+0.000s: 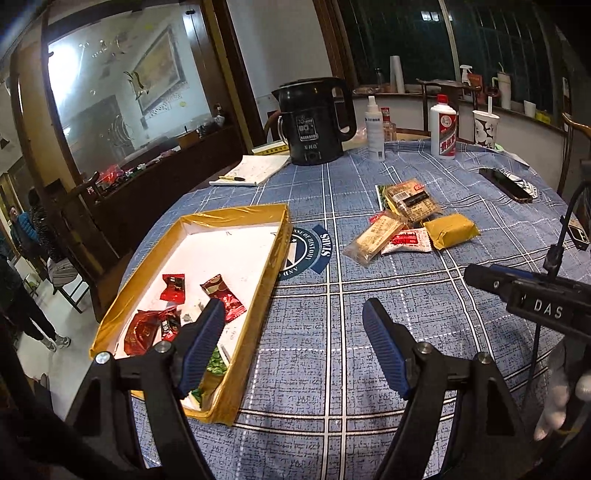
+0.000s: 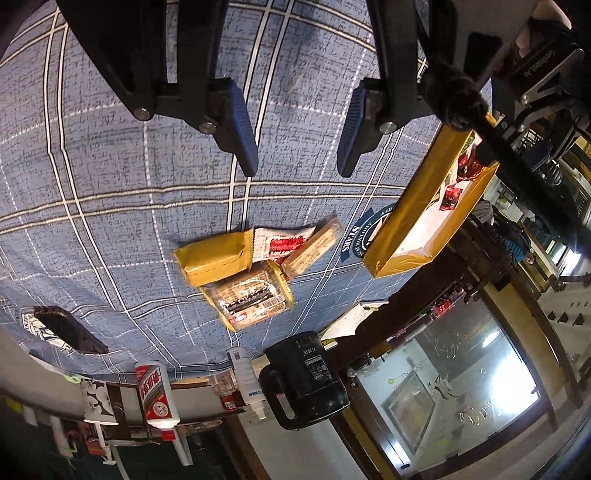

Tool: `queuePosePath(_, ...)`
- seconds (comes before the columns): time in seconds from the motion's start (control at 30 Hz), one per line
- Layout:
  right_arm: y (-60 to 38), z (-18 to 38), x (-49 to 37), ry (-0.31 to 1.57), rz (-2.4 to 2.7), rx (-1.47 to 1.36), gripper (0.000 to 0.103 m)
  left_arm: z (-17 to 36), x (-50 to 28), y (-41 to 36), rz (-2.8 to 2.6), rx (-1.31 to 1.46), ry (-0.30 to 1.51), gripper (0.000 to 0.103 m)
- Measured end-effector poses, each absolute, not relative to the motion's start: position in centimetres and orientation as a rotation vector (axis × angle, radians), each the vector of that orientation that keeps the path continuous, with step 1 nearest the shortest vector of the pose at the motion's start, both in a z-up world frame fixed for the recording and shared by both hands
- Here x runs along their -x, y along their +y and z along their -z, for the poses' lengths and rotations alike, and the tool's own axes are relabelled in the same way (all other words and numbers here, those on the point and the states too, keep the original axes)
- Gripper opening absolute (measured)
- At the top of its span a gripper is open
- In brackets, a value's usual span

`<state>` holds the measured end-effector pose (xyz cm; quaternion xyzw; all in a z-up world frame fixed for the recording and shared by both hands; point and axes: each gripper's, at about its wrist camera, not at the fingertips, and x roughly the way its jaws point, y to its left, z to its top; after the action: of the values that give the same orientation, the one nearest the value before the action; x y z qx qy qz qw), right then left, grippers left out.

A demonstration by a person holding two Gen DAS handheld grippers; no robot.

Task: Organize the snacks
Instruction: 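Move both open tools back toward the snack pile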

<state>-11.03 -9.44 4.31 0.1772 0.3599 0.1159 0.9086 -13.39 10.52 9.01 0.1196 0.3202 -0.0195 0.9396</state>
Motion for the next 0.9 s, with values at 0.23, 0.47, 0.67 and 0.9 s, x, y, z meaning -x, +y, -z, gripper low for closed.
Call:
queuePosePath(0.23, -10.3, -4.0, 9.7, 0.754, -0.233, -0.378, 0.045, -8.0, 12.0, 10.6, 0.042, -0.244, 0.688, 0.077)
queuePosePath(0.47, -13.5, -4.0, 6.5, 0.744, -0.197, -0.459, 0.045, -7.9, 9.0, 11.4, 0.143, -0.196, 0.763, 0.077)
queuePosePath(0.67, -15.4, -3.1, 1.5, 0.766, -0.118, -0.491, 0.047, -8.6, 3.4, 12.0, 0.231, -0.053, 0.846, 0.077)
queuePosePath(0.9, -14.1, -2.3, -2.9, 0.834, -0.039, -0.324, 0.048, -7.7, -1.1, 9.3, 0.323, -0.021, 0.889, 0.077)
